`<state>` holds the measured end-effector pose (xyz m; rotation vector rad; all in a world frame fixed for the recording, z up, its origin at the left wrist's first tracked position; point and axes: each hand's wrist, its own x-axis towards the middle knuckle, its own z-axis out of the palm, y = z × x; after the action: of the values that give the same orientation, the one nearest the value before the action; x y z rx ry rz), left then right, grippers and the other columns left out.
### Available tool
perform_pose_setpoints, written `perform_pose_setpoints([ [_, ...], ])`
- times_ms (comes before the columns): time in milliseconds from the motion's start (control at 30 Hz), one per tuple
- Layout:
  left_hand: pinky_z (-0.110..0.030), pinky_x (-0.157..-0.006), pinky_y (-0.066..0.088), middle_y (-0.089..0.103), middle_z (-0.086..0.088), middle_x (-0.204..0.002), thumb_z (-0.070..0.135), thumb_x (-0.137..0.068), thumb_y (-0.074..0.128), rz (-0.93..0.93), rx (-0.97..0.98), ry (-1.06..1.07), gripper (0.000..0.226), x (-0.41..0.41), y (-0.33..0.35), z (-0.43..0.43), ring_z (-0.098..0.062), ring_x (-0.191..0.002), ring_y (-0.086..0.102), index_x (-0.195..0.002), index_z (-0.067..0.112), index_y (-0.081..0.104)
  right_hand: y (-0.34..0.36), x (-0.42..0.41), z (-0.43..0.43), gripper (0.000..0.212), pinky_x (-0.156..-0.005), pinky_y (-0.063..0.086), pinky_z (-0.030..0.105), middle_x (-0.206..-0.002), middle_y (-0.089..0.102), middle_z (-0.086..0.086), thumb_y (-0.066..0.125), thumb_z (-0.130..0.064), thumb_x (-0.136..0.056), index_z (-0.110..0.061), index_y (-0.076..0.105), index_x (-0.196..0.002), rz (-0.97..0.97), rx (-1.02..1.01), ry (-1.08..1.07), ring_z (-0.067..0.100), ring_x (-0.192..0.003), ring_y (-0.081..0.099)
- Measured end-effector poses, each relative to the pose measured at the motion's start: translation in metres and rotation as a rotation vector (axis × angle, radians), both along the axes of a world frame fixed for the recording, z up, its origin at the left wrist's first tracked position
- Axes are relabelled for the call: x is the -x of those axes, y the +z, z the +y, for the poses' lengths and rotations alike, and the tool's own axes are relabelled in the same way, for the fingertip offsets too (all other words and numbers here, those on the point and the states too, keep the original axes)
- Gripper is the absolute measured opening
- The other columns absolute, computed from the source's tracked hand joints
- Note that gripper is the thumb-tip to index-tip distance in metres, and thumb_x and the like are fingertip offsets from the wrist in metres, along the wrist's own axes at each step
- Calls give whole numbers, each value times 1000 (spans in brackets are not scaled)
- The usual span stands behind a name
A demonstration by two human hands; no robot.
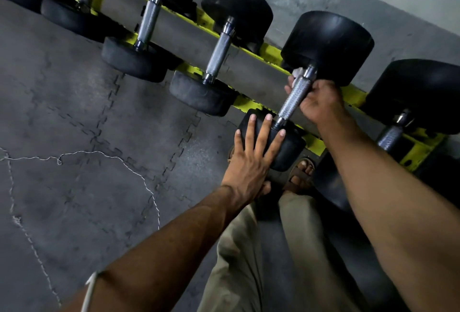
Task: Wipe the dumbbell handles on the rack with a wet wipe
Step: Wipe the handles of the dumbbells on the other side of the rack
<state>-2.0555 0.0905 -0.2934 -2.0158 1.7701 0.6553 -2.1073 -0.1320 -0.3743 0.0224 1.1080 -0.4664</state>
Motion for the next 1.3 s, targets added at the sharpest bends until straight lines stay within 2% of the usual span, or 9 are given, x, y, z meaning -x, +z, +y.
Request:
perform_pose_setpoints([
  [200,-72,-118,25,-33,-29,-164,66,-72,75,5,5,7,145,0,1,2,-57,-153,-18,-159,14,-28,3,14,38,20,-72,61,31,-100,73,13,48,-2,-98,-7,63,-112,323,281,63,26,-94,74],
  [333,-72,-118,25,-34,-30,-163,65,-72,74,6,15,3,145,-1,-1,-1,-57,-153,-18,-158,14,-30,5,9,13,14,-63,60,31,-84,69,11,56,2,-96,-10,63,-95,459,311,-9,21,-74,71],
  [467,-73,-118,25,-32,-30,-164,63,-72,74,16,6,10,141,-2,-1,3,-58,-152,-18,-161,13,-25,4,31,83,10,-63,54,34,-67,69,-2,70,-20,-86,-18,74,-77,724,603,454,14,-61,63],
  [533,-72,-117,25,-32,-30,-164,62,-72,73,11,6,9,141,-2,0,2,-58,-152,-18,-160,13,-26,15,34,98,7,-70,56,32,-70,73,-7,72,-17,-81,-16,79,-81,736,626,567,10,-66,67],
  [700,-73,-117,26,-31,-30,-164,65,-73,74,2,32,2,143,-5,-1,0,-58,-153,-17,-160,12,-27,-14,12,29,21,-68,55,36,-73,71,-2,66,-19,-67,-14,80,-83,813,603,336,12,-67,64],
  [867,-73,-116,26,-31,-31,-164,65,-71,75,3,35,-2,147,-4,-3,4,-58,-153,-16,-159,11,-30,15,31,93,13,-73,58,37,-75,76,0,68,-10,-77,-17,79,-79,732,637,636,13,-71,70],
  [967,-73,-117,26,-30,-31,-165,65,-71,75,3,52,-5,146,-4,-4,0,-58,-153,-15,-160,11,-28,14,20,50,15,-75,61,39,-78,75,-2,68,-12,-75,-16,80,-83,844,611,458,14,-72,71],
  [1100,-73,-117,26,-29,-31,-165,69,-71,74,3,49,-9,146,-4,-5,3,-58,-153,-15,-161,11,-25,15,16,38,12,-73,53,29,-86,75,5,68,-15,-83,-10,76,-90,1020,944,427,20,-80,69],
  [1300,-73,-117,25,-31,-31,-164,70,-72,74,1,44,-20,146,-3,-5,2,-58,-153,-16,-161,11,-25,26,24,57,18,-71,48,37,-116,64,12,56,-20,-94,-11,66,-106,1166,1521,731,33,-101,62],
])
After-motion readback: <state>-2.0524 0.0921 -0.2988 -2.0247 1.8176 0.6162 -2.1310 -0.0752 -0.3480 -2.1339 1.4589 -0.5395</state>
